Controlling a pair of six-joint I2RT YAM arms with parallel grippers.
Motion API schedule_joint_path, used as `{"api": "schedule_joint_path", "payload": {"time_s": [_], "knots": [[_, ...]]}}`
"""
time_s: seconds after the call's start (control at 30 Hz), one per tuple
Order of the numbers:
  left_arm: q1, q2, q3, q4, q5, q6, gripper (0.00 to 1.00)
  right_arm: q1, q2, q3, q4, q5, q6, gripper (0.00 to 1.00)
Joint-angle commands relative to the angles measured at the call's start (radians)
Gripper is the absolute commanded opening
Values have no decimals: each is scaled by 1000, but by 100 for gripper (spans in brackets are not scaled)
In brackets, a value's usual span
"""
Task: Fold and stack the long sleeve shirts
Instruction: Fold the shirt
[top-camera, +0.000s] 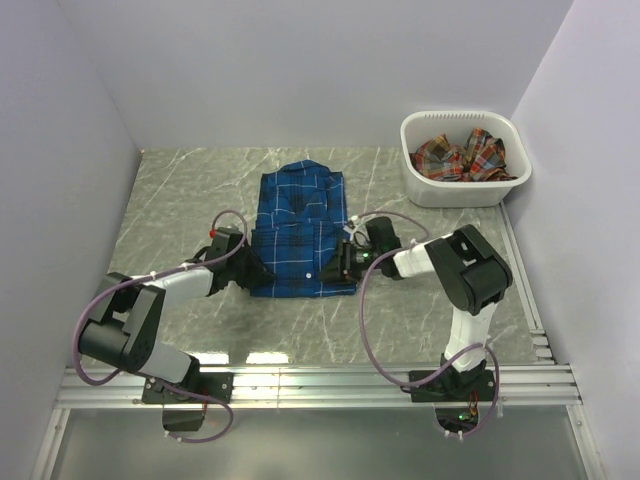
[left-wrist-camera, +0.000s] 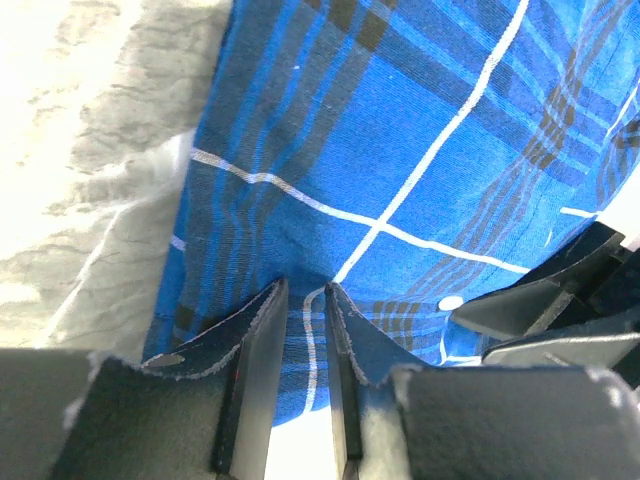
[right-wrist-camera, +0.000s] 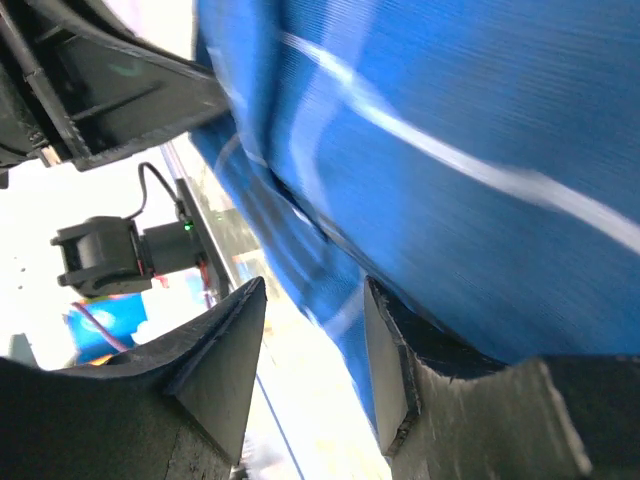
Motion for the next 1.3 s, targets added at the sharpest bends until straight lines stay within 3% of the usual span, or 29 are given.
{"api": "schedule_joint_path", "payload": {"time_s": [0.0, 0.23, 0.37, 0.47, 0.57, 0.73, 0.93, 1.07, 1.27], "knots": [[23, -1, -50, -78, -69, 11, 30, -68, -17, -77, -90, 0, -63, 52], [28, -33, -35, -81, -60, 18, 33, -128, -48, -154, -119, 25, -88, 51], [28, -100, 22, -153, -83, 50, 44, -125, -141, -137, -182, 34, -114, 50], [26, -171, 69, -224, -88, 77, 58, -99, -236, -100, -257, 57, -137, 50], [16, -261, 85, -253, -62, 78, 61, -43, -302, -51, -308, 84, -148, 50], [-47, -295, 63, -221, 40, 46, 54, 12, -312, -31, -231, 51, -73, 50], [-101, -194, 51, -124, 130, 29, 46, 95, -195, 13, -145, 18, -25, 49], [-99, -121, 37, -115, 114, 25, 35, 102, -114, -5, -67, 25, 1, 48], [-92, -56, -30, -94, 84, -3, 30, 81, -14, -46, -36, 25, -13, 47]]}}
